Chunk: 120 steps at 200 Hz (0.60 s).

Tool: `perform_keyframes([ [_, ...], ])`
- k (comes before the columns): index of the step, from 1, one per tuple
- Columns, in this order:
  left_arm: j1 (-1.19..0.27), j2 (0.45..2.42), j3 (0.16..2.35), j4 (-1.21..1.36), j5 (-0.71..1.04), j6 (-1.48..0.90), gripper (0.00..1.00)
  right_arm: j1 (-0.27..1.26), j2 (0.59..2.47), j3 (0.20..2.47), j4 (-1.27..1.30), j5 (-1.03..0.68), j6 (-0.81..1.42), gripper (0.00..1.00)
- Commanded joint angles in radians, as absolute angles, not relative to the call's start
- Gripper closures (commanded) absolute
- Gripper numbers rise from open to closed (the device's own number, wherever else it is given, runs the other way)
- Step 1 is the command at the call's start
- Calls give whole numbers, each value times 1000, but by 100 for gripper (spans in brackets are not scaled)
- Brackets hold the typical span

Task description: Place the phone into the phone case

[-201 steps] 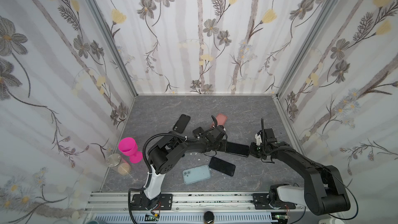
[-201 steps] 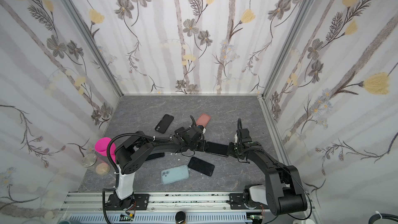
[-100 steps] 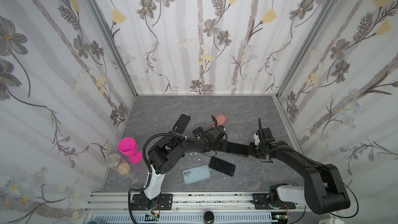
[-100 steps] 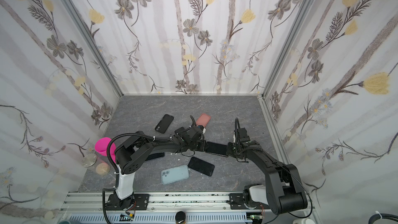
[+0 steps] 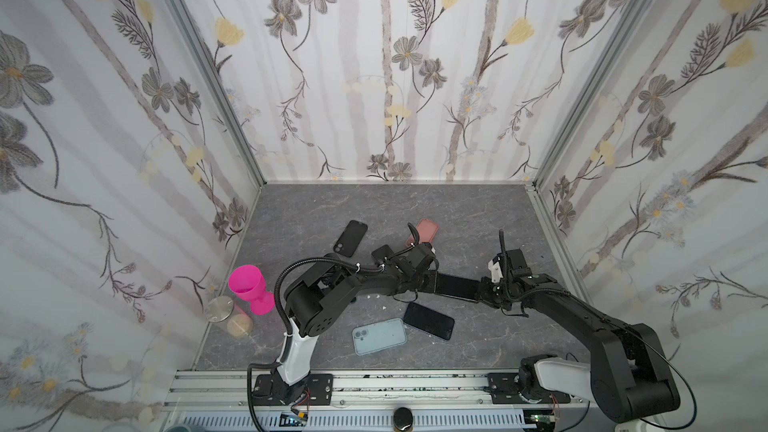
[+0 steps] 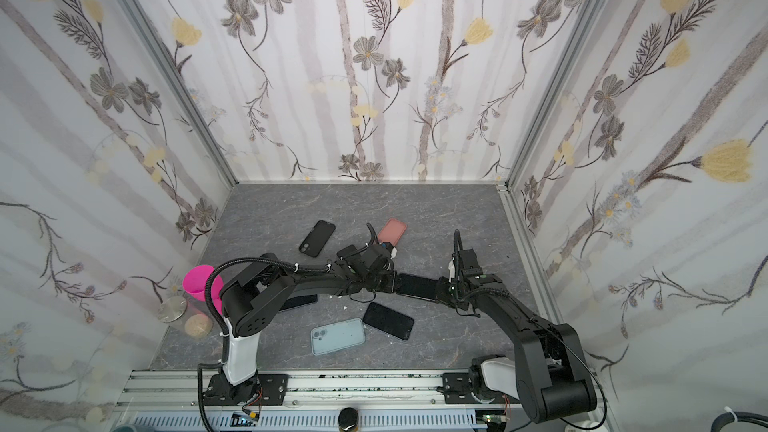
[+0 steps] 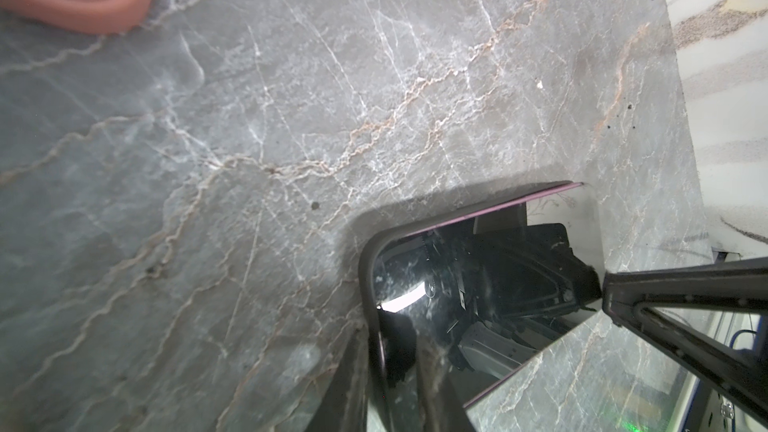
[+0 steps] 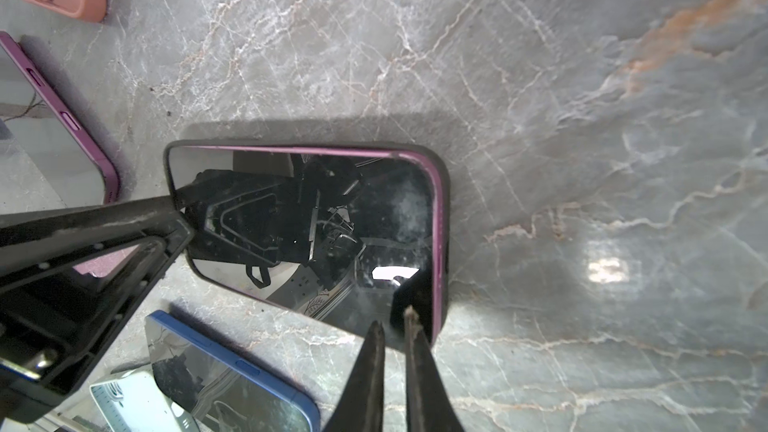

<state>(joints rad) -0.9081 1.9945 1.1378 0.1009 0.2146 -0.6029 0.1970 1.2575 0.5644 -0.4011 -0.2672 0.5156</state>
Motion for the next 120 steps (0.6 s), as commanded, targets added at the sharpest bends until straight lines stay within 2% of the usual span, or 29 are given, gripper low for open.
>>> perform_keyframes([
  [1,-907,1986,1133,90,225,-611,79,198,1269,561,-427,-236,521,87],
  [57,-908,1988,1143,89,229,-608,80,200,1217,595,-471,-187,522,86],
  [120,-908,1992,1152,82,232,-607,80,202,1262,577,-442,-221,518,87],
])
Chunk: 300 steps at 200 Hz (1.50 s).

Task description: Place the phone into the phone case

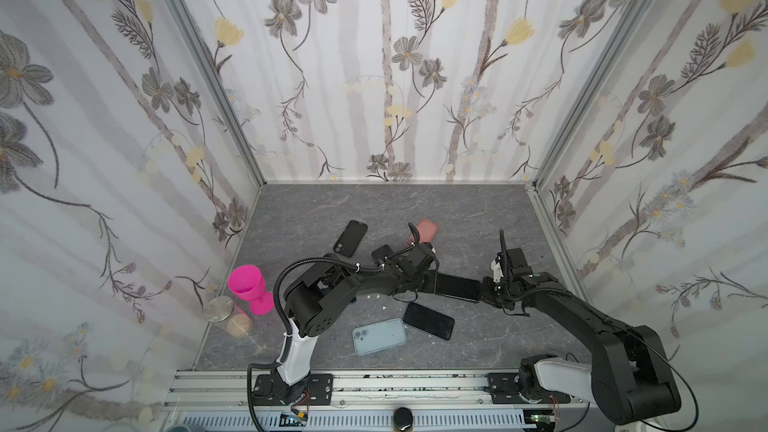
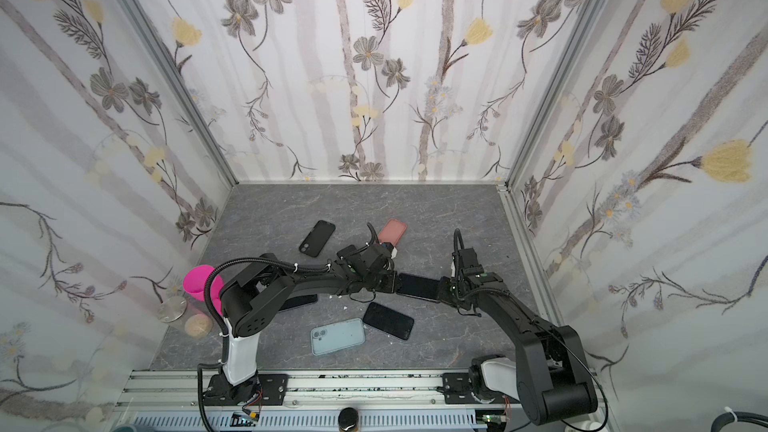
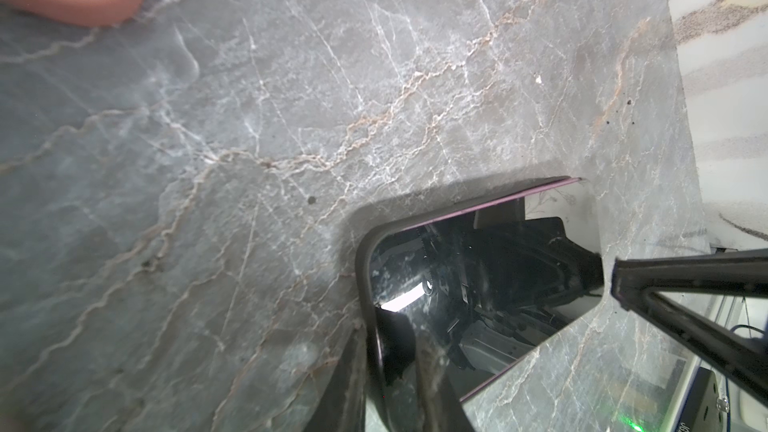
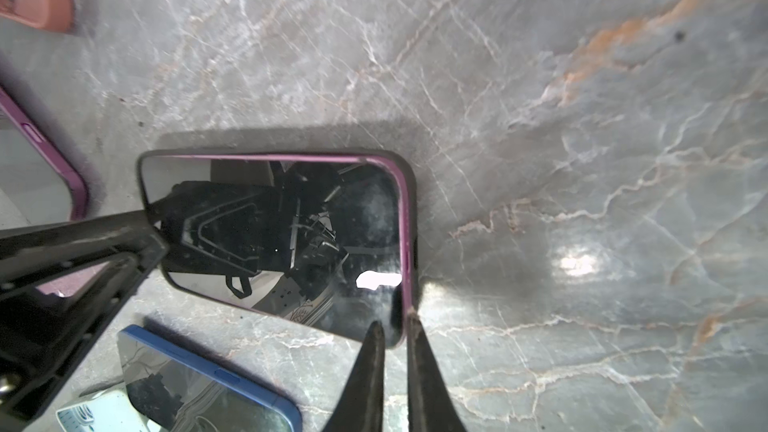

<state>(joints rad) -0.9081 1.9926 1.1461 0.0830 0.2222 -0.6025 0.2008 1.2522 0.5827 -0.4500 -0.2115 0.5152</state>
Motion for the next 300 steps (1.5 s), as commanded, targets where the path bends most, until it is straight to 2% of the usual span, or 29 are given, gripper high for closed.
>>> perform_keyframes([
  [1,-908,1992,1152,82,232,-607,80,202,1263,577,-442,-221,518,87],
  [71,-907,1997,1150,94,237,-614,80,216,1311,564,-425,-221,514,93],
  [154,-907,1996,1142,99,239,-616,80,225,1360,546,-393,-207,516,94],
  [190,-905,1992,1141,98,239,-612,80,227,1325,574,-419,-197,519,92],
  [227,-890,1972,1170,81,225,-595,80,226,1255,676,-470,-90,510,81],
  [255,-877,1970,1211,59,226,-581,80,218,1284,738,-497,-38,468,80],
  [300,-871,1997,1255,23,224,-562,79,180,1359,744,-486,-87,424,82],
])
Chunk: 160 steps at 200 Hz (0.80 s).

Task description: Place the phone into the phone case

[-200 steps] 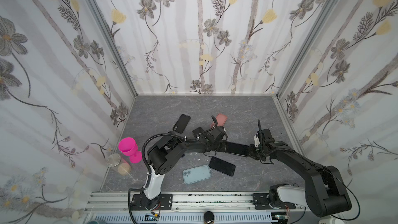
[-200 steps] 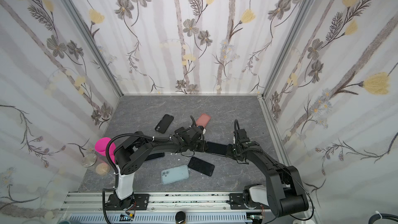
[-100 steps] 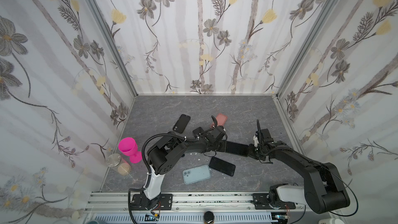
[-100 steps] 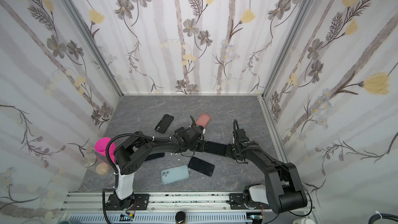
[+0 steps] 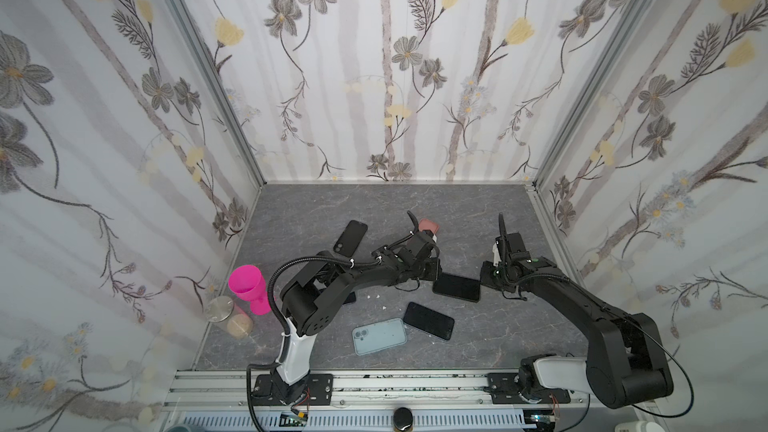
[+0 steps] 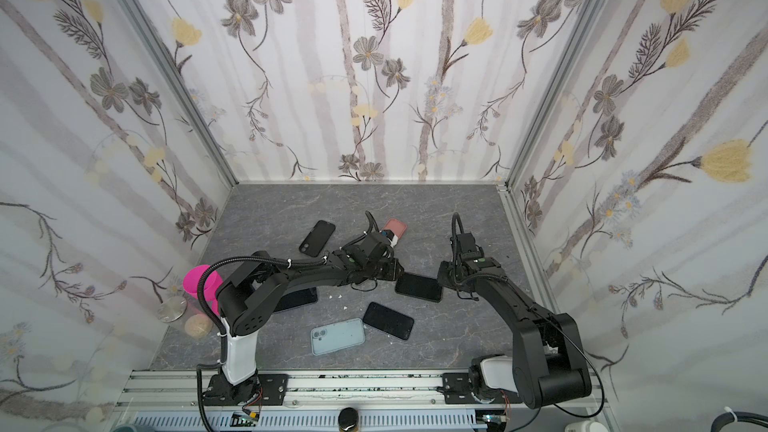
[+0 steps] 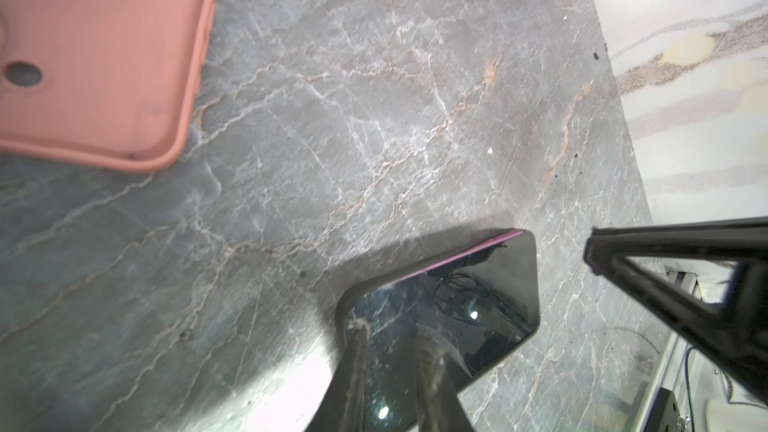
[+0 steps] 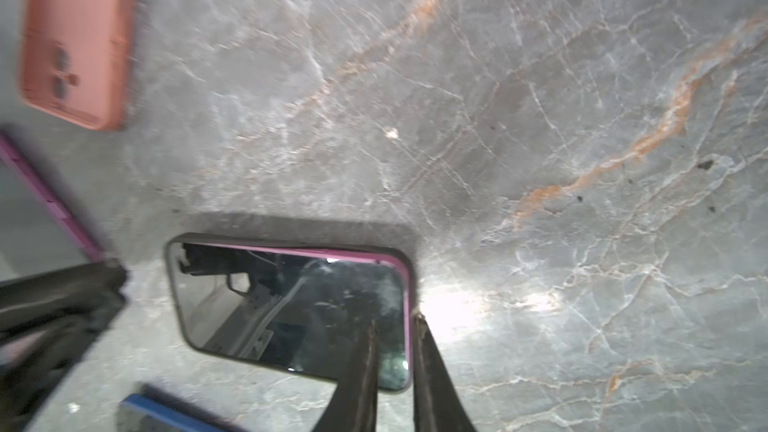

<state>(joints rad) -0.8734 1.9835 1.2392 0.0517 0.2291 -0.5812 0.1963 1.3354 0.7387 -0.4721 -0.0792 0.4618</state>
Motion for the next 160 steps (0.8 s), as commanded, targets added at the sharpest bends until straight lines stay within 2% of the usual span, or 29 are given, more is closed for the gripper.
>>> perform_keyframes([
  [1,-870,1998,1255,22,224,-562,79,179,1360,744,-486,-89,423,82],
  [72,-867,2024,1250,17,238,-563,79,153,1423,744,-439,-189,403,88],
  [160,-867,2030,1230,21,250,-567,79,152,1491,746,-422,-206,390,92],
])
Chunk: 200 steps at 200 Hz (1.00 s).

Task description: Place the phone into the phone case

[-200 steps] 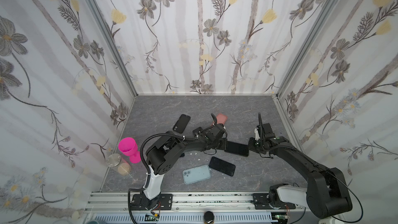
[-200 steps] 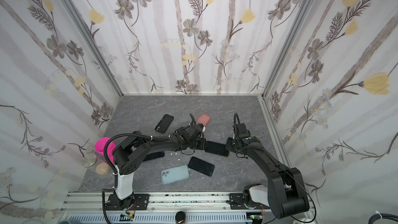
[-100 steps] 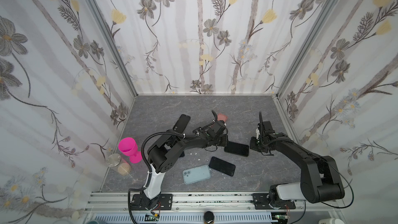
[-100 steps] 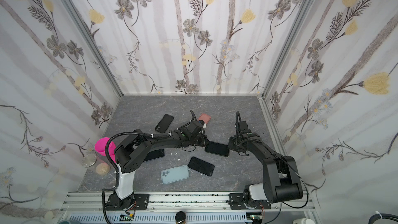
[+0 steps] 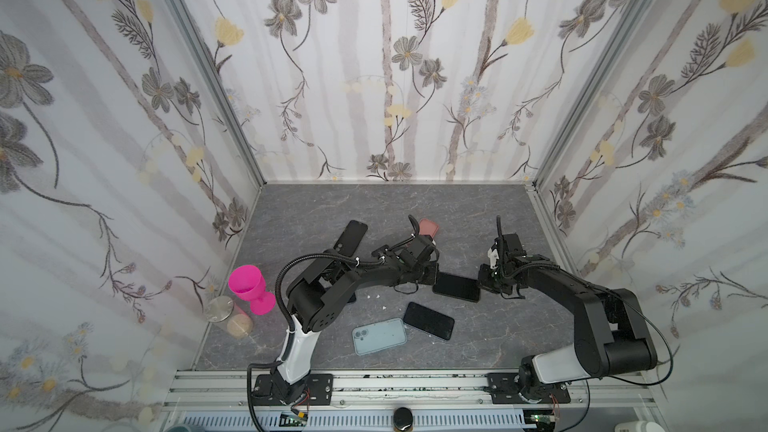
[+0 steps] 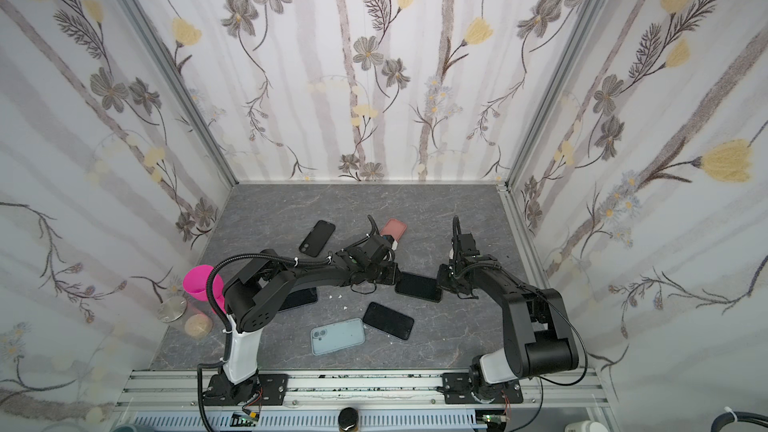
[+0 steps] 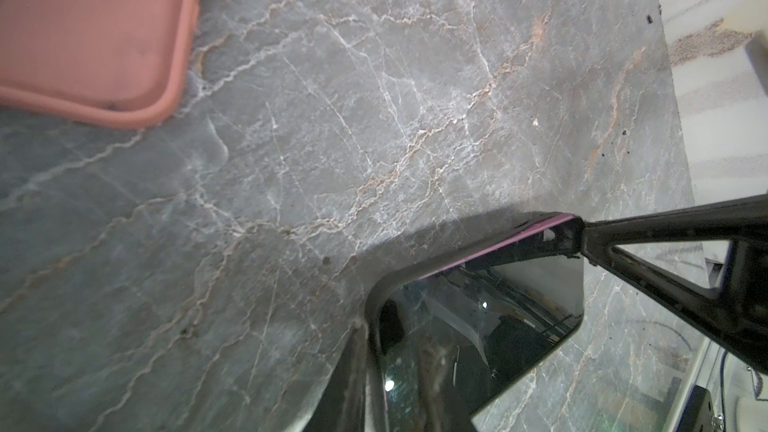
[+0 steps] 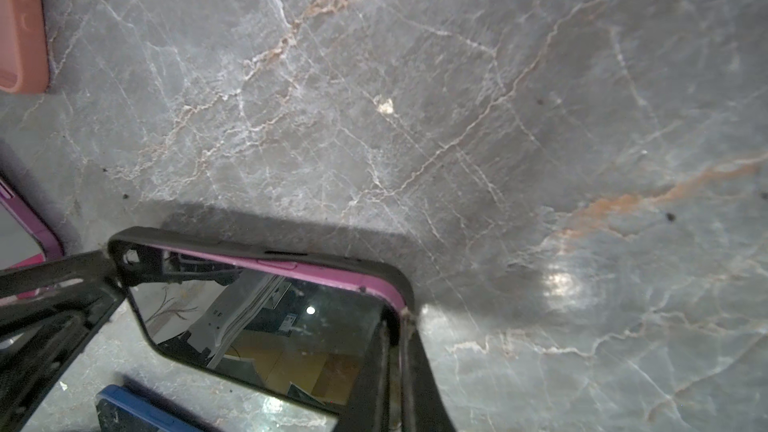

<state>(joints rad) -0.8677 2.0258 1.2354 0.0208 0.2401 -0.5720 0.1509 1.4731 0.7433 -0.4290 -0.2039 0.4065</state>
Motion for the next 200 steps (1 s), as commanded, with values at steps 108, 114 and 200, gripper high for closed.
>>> perform_keyframes([
  [108,-867,2041,1230,30,258,-579,79,157,1541,720,-445,-127,372,92],
  [114,-867,2042,1230,30,258,-578,80,157,1540,719,-443,-125,373,92],
  [200,-868,2042,1224,40,257,-581,80,183,1583,719,-443,-104,371,90],
])
